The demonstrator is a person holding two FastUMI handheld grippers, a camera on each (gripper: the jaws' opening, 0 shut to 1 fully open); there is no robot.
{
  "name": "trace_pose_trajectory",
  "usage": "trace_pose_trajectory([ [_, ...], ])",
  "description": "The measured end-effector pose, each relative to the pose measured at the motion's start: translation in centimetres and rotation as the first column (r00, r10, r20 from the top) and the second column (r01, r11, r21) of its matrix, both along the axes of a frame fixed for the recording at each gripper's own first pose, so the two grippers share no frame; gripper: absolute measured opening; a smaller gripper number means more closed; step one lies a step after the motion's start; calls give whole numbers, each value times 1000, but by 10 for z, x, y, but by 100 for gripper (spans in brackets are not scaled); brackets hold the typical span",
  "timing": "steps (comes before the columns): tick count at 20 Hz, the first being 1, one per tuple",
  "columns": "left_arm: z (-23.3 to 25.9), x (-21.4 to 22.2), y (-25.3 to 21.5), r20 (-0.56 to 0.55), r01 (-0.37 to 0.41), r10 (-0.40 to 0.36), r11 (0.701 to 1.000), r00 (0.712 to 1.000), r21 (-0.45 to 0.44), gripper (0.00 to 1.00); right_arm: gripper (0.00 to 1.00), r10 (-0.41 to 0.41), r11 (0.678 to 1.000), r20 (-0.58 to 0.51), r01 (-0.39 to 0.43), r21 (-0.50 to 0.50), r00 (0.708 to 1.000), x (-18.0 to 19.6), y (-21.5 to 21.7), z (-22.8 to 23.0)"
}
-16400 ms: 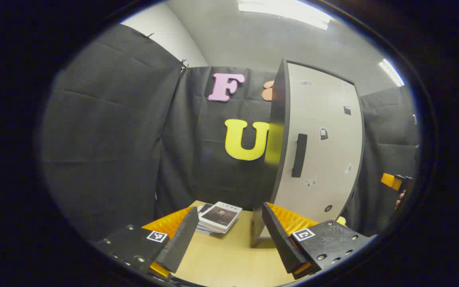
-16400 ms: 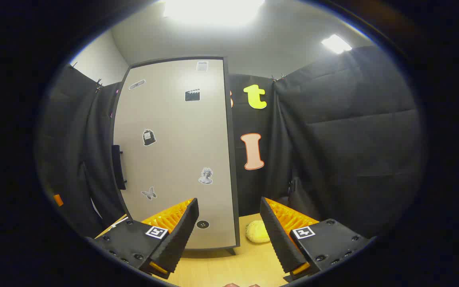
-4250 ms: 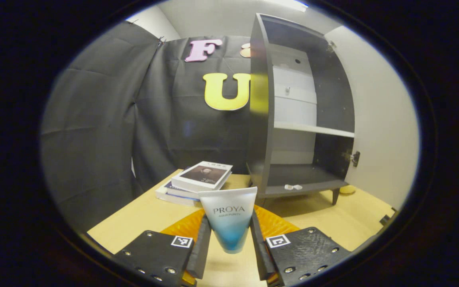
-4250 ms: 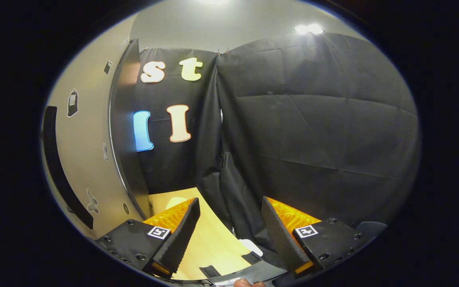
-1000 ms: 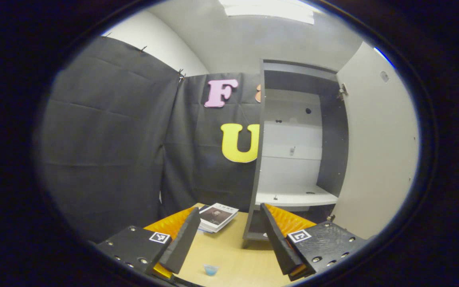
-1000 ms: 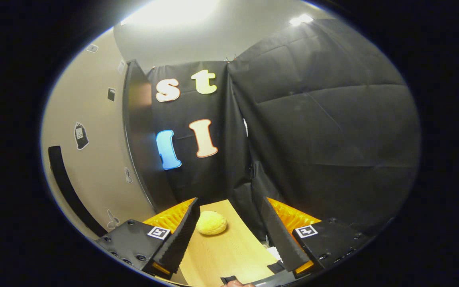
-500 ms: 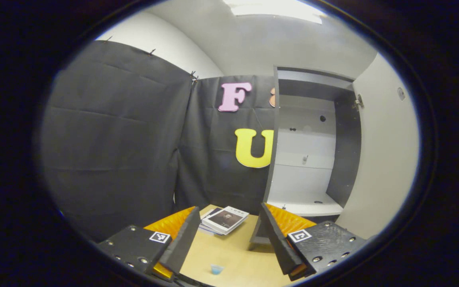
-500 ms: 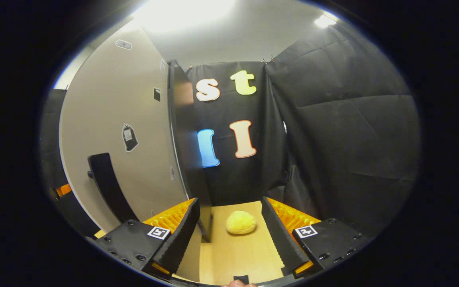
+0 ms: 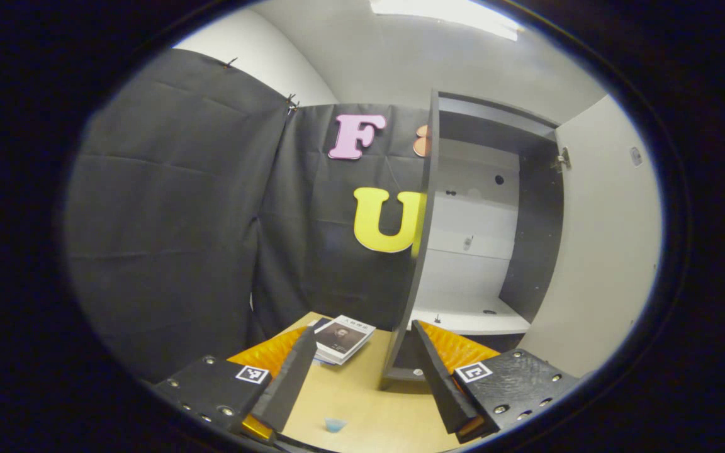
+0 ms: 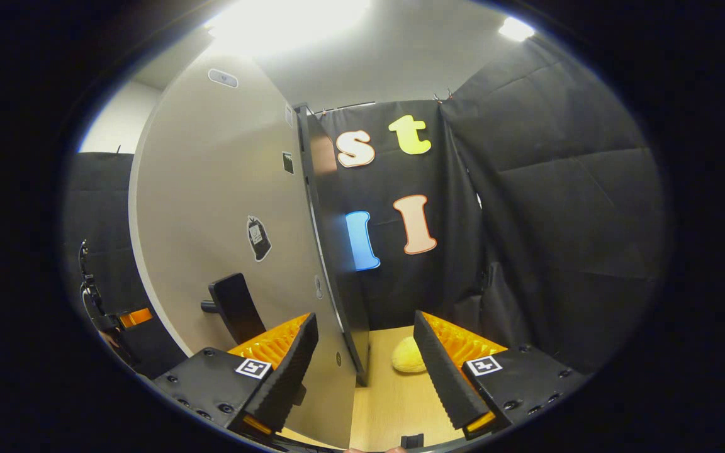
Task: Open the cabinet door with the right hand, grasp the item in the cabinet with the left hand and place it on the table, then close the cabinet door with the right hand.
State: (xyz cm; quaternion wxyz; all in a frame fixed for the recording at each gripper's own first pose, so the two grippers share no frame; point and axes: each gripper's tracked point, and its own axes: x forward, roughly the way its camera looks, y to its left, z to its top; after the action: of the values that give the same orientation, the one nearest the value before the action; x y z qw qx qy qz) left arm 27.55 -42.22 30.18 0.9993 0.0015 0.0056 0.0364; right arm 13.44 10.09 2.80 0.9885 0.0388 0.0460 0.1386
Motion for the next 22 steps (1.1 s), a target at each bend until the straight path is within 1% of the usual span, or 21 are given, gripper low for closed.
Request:
trace_pose_trajectory([
  [3,-3,12,21,-12,4,-4,1000,1000,-11,92,89,-34,999,-8,34,-31,999,-5,10,-1],
  [4,-4,17,27,-17,5,-5,1000,1000,-4,92,96,-36,999,-16,35,-34,999,-8,18,-2],
  [6,-11,25,46,-41,-17,18,999,999,34,92,96,-29,999,-21,28,-43,999,-18,38,-2],
  [7,-15,30,51,-56,-26,29,999,998,43,91,96,-18,999,-18,17,-48,1000,-21,50,-3],
  [9,-16,35,53,-66,-8,11,999,998,48,92,96,12,999,-16,-13,-41,1000,-25,76,-5],
  [13,-7,25,70,-41,-8,11,998,999,67,91,96,84,996,-48,-83,27,995,-25,125,-14],
  [14,-11,23,71,-42,8,-5,997,999,74,92,96,103,994,-64,-101,42,993,-24,136,-16],
  [15,-18,24,71,-59,40,-35,996,998,74,92,96,129,991,-84,-125,48,988,-24,149,-19],
  [16,-22,25,75,-75,60,-55,996,996,66,92,96,153,988,-102,-149,43,983,-23,161,-21],
  [18,-27,27,95,-98,70,-66,997,993,44,92,96,183,983,-102,-183,17,978,-16,181,-21],
  [21,-20,30,121,-85,53,-50,998,995,41,91,96,208,977,-73,-211,-38,975,-7,216,-20],
  [22,-17,30,128,-78,50,-47,998,996,44,91,96,228,972,-62,-231,-49,972,-4,227,-21],
])
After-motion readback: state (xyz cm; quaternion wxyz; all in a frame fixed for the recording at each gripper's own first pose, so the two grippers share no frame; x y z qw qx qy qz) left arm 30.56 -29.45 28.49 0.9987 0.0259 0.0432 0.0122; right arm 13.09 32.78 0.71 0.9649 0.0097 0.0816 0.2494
